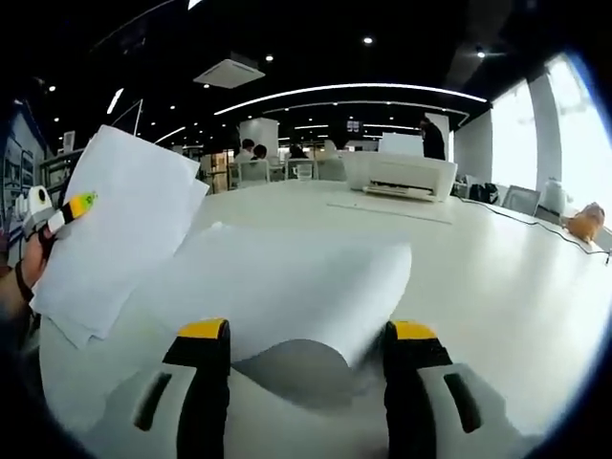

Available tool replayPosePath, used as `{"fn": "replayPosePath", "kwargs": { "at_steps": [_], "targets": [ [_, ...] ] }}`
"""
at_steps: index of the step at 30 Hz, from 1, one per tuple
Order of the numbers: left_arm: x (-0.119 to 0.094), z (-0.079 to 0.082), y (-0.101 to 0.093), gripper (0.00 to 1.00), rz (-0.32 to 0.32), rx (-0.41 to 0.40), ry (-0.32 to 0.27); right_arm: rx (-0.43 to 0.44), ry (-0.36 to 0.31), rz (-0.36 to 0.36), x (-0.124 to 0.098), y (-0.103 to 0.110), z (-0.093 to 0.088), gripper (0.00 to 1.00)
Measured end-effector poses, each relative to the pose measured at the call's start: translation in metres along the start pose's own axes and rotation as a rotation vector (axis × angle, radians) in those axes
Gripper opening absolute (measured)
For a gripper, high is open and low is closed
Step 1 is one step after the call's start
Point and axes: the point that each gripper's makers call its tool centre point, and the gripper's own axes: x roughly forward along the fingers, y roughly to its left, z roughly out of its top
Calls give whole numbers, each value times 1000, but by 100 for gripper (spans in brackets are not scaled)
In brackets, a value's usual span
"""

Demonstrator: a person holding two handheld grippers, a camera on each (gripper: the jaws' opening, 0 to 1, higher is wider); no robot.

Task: Organize the stack of printing papers by aligning and flattening the scattered papers on the table

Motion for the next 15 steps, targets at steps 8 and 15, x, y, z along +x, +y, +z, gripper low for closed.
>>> {"fn": "replayPosePath", "kwargs": {
  "at_steps": [8,15],
  "targets": [
    [0,0,0,8,-1,0,-1,-27,-4,33,-1,5,2,37],
    [0,0,0,8,-1,-1,-2,-55,-4,65,-4,12,2,20]
  ]
}}
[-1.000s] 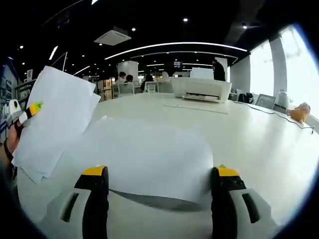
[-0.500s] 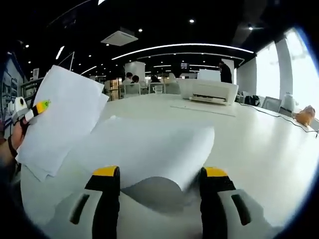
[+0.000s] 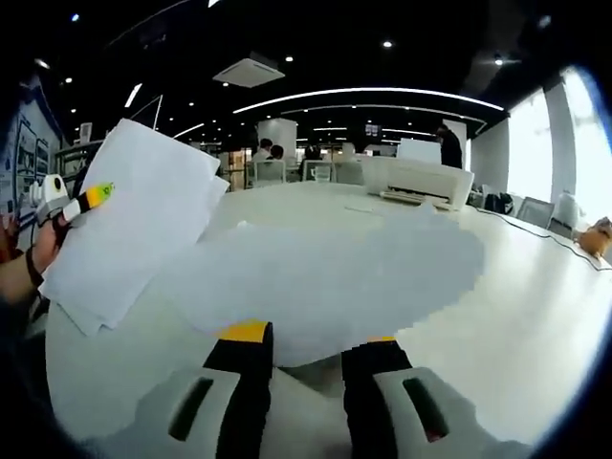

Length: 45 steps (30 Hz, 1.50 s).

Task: Organize the stack of printing papers by aligning and flattening the scattered papers on the table

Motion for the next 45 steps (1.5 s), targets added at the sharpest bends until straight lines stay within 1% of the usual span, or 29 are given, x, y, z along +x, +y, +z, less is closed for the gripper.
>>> {"fn": "replayPosePath", "kwargs": {
  "at_steps": [6,9,10,12,14,16,24,27,29,31,34,38,41,43,45],
  "targets": [
    [0,0,0,8,0,0,0,-8,-2,0,0,2,0,20],
    [0,0,0,8,0,1,0,-15,-1,2,-2,3,0,17],
    [0,0,0,8,0,1,0,-20,0,1,-2,3,0,15],
    [0,0,0,8,1,1,0,-56,8,-29,-6,-2,0,8],
    [0,0,0,8,1,1,0,-53,3,-28,-9,-3,1,3],
    [0,0,0,8,1,1,0,-41,-11,-20,-11,-2,3,0],
    [0,0,0,8,0,2,-1,-20,-24,-12,-13,1,5,0],
    [0,0,1,8,0,1,-1,14,-47,-9,-16,0,9,0],
    [0,0,1,8,0,2,-1,62,-67,8,-18,2,13,0],
    [0,0,0,8,0,2,0,89,-89,13,-21,1,16,0],
    [0,0,0,8,0,2,0,113,-108,17,-24,-1,19,0],
    [0,0,-1,8,-1,4,4,121,-121,29,-25,1,21,0],
    [1,-1,-1,8,-2,5,7,162,-143,40,-28,-1,26,0],
    [1,-1,-1,8,-3,6,11,247,-184,65,-31,-3,34,0],
    [1,-2,-2,8,-4,8,14,311,-197,97,-33,-5,36,0]
  ]
}}
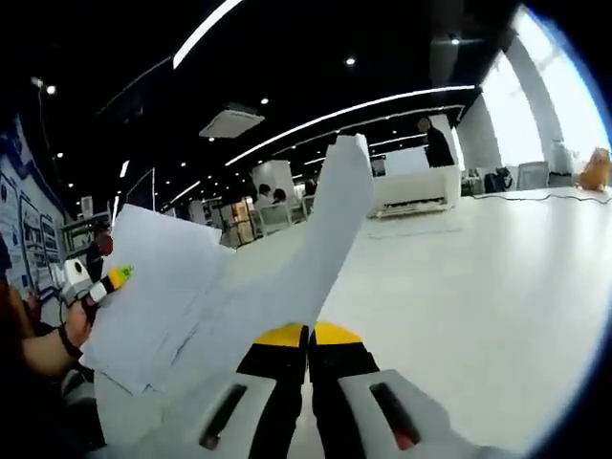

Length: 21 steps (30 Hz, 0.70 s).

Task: Organize the stack of printing papers by aligning and flattening the scattered papers on the table

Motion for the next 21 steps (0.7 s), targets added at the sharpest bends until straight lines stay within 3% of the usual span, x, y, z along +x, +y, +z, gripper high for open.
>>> {"fn": "replayPosePath", "kwargs": {
  "at_steps": [2,11,21],
  "targets": [
    [0,0,-1,8,-1,1,3,58,6,16,0,-2,0,0],
    [0,-1,0,8,1,-1,4,78,-24,22,-3,-1,8,0],
    [0,-1,-1,8,0,0,5,77,-94,43,-12,7,33,0]
  ]
}}
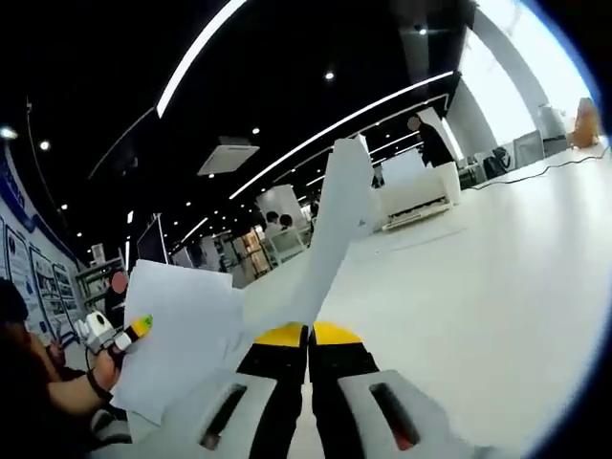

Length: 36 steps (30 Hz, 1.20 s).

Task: Organize the stack of printing papers by aligning and flattening the scattered papers on the table

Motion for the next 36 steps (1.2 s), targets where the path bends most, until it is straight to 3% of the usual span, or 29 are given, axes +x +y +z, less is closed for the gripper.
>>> {"fn": "replayPosePath", "kwargs": {
  "at_steps": [21,36],
  "targets": [
    [0,0,0,8,0,-1,-3,-189,-88,71,-23,63,55,0],
    [0,0,-1,8,-1,2,1,-249,-133,105,-30,64,91,0]
  ]
}}
